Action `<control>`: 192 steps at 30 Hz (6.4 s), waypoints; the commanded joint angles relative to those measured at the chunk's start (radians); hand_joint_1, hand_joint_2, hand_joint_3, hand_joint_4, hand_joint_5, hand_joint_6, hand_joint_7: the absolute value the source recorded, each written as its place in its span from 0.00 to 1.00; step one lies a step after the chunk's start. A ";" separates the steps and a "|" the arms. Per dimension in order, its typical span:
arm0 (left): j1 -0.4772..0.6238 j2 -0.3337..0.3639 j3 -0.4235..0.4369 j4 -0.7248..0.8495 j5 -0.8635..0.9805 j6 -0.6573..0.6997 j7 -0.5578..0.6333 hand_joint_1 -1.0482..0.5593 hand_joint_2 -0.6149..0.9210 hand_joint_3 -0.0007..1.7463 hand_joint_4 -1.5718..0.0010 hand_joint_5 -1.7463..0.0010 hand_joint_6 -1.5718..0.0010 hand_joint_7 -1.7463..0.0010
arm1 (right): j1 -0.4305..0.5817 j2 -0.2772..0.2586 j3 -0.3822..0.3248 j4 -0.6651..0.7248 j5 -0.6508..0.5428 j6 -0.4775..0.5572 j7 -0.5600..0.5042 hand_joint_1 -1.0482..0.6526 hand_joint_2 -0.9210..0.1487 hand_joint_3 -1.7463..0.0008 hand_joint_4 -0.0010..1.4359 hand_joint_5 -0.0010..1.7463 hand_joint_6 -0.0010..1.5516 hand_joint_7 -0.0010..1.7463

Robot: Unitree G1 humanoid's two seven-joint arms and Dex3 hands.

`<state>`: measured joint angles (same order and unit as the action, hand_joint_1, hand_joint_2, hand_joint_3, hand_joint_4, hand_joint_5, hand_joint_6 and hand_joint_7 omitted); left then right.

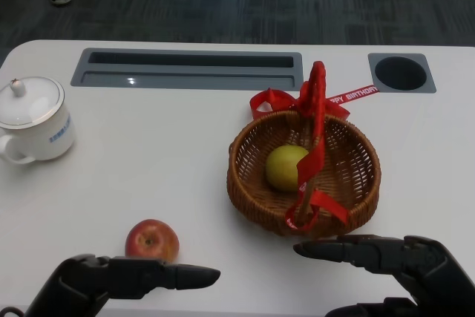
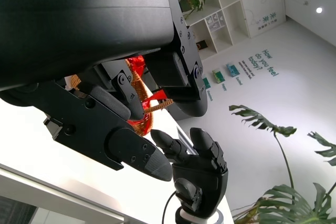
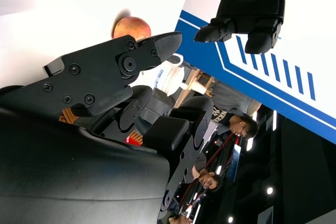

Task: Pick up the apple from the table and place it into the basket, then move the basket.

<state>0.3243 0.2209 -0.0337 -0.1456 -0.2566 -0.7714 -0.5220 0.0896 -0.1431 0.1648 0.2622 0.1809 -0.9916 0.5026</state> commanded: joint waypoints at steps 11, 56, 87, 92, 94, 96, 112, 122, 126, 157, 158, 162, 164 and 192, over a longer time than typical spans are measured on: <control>0.004 0.010 0.007 -0.014 -0.014 0.007 0.008 0.48 0.89 0.00 0.35 1.00 0.40 1.00 | 0.004 -0.014 -0.006 -0.010 -0.001 0.001 -0.006 0.36 0.12 1.00 0.60 0.00 0.52 0.00; -0.195 0.142 0.187 0.075 0.595 0.072 0.269 0.14 0.83 0.00 0.80 0.99 0.82 1.00 | 0.018 -0.019 0.009 -0.019 0.004 0.010 0.003 0.36 0.11 1.00 0.59 0.00 0.51 0.00; -0.712 0.144 -0.192 1.171 0.833 -0.041 0.722 0.24 0.80 0.00 0.74 0.99 0.77 0.99 | 0.025 -0.017 0.002 -0.030 0.008 -0.004 -0.004 0.35 0.10 1.00 0.60 0.00 0.51 0.00; -0.718 0.135 -0.215 1.220 0.807 -0.051 0.712 0.25 0.80 0.00 0.73 0.99 0.76 0.99 | 0.026 -0.018 0.002 -0.035 0.012 0.000 -0.003 0.35 0.10 1.00 0.61 0.00 0.51 0.00; -0.722 0.132 -0.225 1.231 0.804 -0.042 0.712 0.26 0.80 0.00 0.74 0.99 0.76 1.00 | 0.027 -0.020 0.000 -0.040 0.008 0.003 -0.004 0.35 0.10 1.00 0.61 0.00 0.51 0.00; -0.724 0.126 -0.232 1.240 0.796 -0.042 0.715 0.27 0.80 0.00 0.73 0.99 0.76 1.00 | 0.028 -0.022 -0.001 -0.043 0.004 0.006 -0.005 0.35 0.10 1.00 0.61 0.00 0.51 0.00; -0.732 0.068 -0.186 1.285 0.676 -0.146 0.773 0.60 0.90 0.01 0.18 0.97 0.26 0.97 | 0.028 -0.015 0.007 -0.032 0.012 -0.002 -0.002 0.35 0.10 1.00 0.59 0.00 0.51 0.00; -0.693 0.066 -0.156 1.216 0.635 -0.189 0.775 0.61 0.91 0.00 0.17 0.98 0.27 0.99 | 0.030 -0.012 0.008 -0.030 0.015 -0.004 -0.002 0.35 0.10 1.00 0.60 0.00 0.51 0.00; -0.638 0.060 -0.123 1.095 0.549 -0.218 0.701 0.57 0.91 0.00 0.18 0.99 0.27 0.99 | 0.028 -0.012 0.010 -0.024 0.026 -0.005 0.003 0.35 0.09 1.00 0.60 0.00 0.51 0.00; -0.589 -0.083 -0.095 0.329 0.415 0.096 0.474 0.58 0.89 0.00 0.16 0.99 0.25 1.00 | 0.042 -0.003 0.016 -0.036 0.012 0.004 0.000 0.36 0.09 1.00 0.60 0.00 0.52 0.00; -0.607 -0.087 -0.098 0.349 0.418 0.098 0.471 0.58 0.89 0.00 0.16 1.00 0.25 1.00 | 0.044 -0.003 0.017 -0.038 0.010 0.005 -0.001 0.36 0.09 1.00 0.60 0.00 0.52 0.00; -0.694 -0.107 -0.105 0.470 0.455 0.079 0.484 0.57 0.90 0.00 0.17 1.00 0.26 1.00 | 0.053 -0.002 0.018 -0.047 0.012 0.010 -0.003 0.35 0.08 1.00 0.61 0.00 0.52 0.00; -0.746 -0.119 -0.108 0.556 0.471 0.059 0.495 0.55 0.90 0.00 0.17 1.00 0.26 1.00 | 0.055 -0.002 0.020 -0.049 0.017 0.011 -0.003 0.35 0.08 1.00 0.61 0.00 0.52 0.00; -0.990 -0.217 -0.163 1.152 0.576 -0.078 0.586 0.53 0.90 0.00 0.23 1.00 0.32 1.00 | 0.097 -0.011 0.017 -0.097 -0.006 0.027 -0.035 0.34 0.07 1.00 0.61 0.00 0.52 0.00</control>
<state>-0.6478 -0.0022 -0.2061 1.0035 0.3317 -0.8322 0.0450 0.1828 -0.1424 0.1899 0.1774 0.1774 -0.9680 0.4766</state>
